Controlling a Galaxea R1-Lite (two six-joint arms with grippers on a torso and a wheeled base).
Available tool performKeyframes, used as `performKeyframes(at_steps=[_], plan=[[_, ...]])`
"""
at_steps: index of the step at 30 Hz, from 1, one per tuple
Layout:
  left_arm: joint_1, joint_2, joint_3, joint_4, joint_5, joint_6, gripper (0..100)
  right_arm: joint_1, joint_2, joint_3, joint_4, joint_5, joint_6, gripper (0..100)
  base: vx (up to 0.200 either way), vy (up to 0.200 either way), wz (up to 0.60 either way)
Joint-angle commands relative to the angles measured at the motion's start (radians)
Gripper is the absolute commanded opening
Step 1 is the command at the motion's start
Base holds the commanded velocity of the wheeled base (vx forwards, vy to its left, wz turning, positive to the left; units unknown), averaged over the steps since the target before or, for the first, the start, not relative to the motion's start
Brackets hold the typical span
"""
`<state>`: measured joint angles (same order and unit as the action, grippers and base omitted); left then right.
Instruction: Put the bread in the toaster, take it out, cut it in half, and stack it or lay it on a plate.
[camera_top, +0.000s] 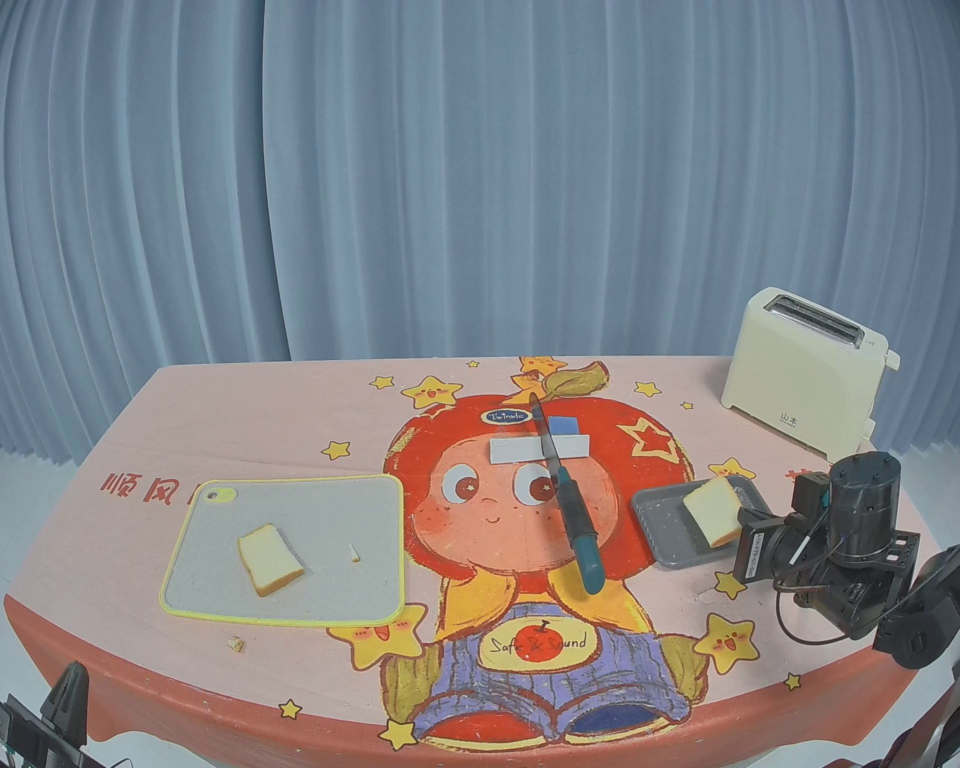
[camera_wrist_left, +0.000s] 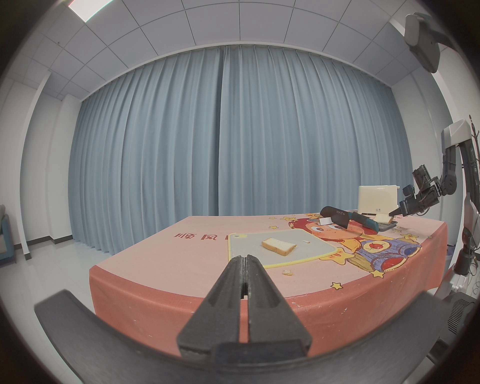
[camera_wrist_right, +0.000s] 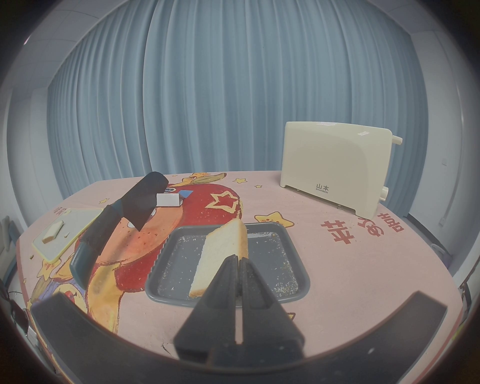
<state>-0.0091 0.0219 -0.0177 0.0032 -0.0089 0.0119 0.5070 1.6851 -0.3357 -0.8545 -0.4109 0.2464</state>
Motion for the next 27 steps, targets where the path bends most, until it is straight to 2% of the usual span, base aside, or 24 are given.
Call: performKeyframes(at_steps=[1,11,12,27], plan=[[0.0,0.0,0.016,0.0,0.0,0.0,0,0.004,0.002,-0.002,0.002,0.0,0.001,0,0.0,0.0,0.0],[0.0,0.0,0.016,0.0,0.0,0.0,0,0.01,0.007,0.0,0.002,-0.002,0.001,0,0.0,0.0,0.0],[0.0,0.0,0.016,0.0,0.0,0.0,0,0.01,0.007,0.0,0.002,-0.002,0.001,100,0.0,0.0,0.0],[0.0,0.0,0.016,0.0,0.0,0.0,0,0.013,-0.001,-0.003,0.0,0.0,0.004,100,0.0,0.0,0.0]])
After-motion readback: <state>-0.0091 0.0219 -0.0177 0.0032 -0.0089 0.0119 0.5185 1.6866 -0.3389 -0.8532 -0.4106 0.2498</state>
